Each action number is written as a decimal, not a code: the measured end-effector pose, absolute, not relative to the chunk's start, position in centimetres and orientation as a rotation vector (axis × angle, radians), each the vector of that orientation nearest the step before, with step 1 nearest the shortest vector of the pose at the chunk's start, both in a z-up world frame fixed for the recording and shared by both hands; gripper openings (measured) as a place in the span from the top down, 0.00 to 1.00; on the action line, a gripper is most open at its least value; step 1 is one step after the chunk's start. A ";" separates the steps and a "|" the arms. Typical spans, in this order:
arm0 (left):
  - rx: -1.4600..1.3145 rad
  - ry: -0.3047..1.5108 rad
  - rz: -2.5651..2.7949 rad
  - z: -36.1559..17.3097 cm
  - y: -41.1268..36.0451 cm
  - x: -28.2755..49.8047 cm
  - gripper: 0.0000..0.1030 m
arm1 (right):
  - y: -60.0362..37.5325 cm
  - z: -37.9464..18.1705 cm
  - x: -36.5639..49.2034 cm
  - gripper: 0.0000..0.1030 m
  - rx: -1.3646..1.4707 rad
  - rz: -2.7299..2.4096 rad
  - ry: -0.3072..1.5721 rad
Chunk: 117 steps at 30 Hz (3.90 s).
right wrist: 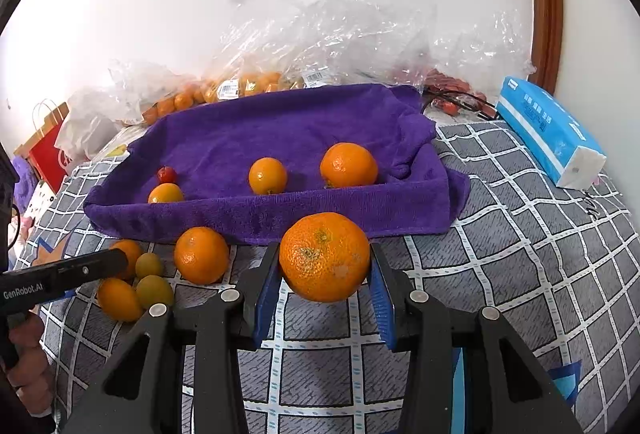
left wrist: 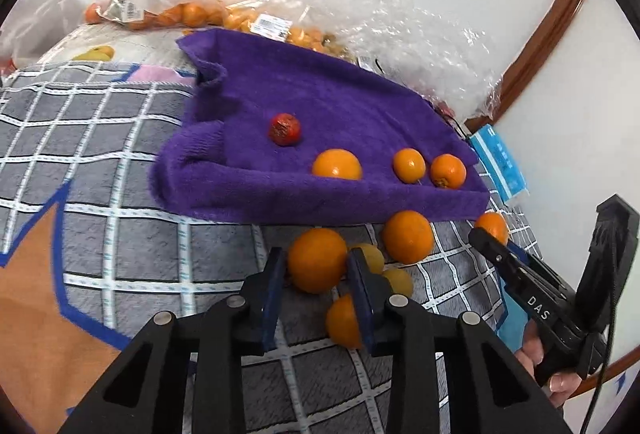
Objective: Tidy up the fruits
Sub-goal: 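Grasp a large orange with the right gripper while the left grasps another orange, then lift both held oranges off the bed with both grippers, then carry both oranges over the purple towel and lower them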
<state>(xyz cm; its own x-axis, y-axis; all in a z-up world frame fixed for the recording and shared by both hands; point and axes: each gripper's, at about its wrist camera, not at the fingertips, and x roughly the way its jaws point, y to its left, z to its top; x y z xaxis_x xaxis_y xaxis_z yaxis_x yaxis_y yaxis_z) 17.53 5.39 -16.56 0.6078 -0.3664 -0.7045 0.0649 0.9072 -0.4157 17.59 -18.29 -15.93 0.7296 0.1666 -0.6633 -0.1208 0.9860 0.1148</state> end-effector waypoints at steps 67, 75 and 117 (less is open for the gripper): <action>-0.360 0.700 -0.161 -16.2 10.2 12.6 0.70 | -18.1 -15.6 17.1 0.60 0.079 0.211 0.702; -0.351 0.701 -0.190 -14.7 9.5 12.0 0.70 | -18.3 -14.9 17.3 0.60 0.079 0.178 0.707; -0.383 0.616 -0.130 -12.7 8.2 25.5 0.70 | -20.2 -11.8 26.2 0.59 0.116 0.119 0.627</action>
